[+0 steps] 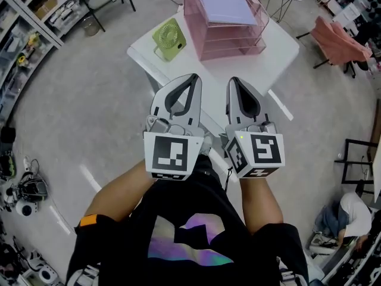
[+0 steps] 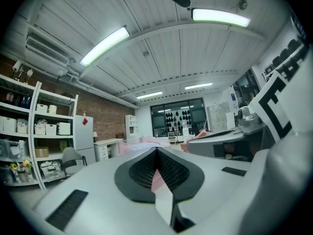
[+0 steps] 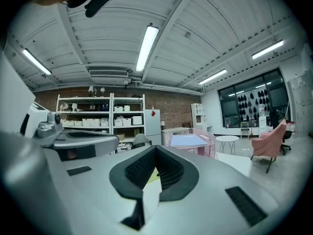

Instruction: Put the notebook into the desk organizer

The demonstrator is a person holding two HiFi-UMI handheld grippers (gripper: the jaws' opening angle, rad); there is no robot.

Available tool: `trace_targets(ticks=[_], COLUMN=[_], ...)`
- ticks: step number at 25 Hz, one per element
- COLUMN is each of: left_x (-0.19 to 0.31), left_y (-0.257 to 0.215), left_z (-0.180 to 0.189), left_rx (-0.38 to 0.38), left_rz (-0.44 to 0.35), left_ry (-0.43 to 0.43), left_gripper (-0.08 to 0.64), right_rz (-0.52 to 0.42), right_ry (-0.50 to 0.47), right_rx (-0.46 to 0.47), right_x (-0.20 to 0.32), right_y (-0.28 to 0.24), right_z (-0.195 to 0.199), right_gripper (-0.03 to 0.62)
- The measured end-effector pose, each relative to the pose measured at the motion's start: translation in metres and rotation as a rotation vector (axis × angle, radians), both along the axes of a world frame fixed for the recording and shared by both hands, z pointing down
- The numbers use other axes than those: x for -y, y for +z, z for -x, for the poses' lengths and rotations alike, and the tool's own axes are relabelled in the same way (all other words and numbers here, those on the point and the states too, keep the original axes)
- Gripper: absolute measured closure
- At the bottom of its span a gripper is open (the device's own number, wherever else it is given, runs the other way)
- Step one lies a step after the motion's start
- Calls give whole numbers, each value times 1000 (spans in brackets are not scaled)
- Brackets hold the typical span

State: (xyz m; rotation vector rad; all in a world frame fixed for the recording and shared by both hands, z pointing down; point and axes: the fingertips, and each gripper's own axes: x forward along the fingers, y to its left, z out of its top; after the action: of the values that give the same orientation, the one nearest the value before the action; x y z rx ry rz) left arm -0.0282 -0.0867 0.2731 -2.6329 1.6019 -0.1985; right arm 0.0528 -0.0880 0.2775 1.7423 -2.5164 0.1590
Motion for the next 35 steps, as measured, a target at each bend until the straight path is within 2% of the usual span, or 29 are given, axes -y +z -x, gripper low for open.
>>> trace_targets(ticks=[9,15,21,29,35], left_x=[-77,-111,-138,-164,-164], left_y=[1,5,17,53,54], left_z=[20,20,12,-4,-14], left_rx=[-39,-54,-43,-28,-16], left_rz=[12,61,62,145,130], left_ry=[55,79,45,21,0], left_gripper=[552,551,551,552,551], right_rz=[15,36,75,112,119], right_ry=[43,42,25,5,-14], right_rx=[-15,-21,-34,-50,-54], right_x=[-81,-118,-145,-170,-173], right_y=[0,3,21,42,47], right_z=[19,16,2,-18,-26], right_gripper=[575,575,575,575,575])
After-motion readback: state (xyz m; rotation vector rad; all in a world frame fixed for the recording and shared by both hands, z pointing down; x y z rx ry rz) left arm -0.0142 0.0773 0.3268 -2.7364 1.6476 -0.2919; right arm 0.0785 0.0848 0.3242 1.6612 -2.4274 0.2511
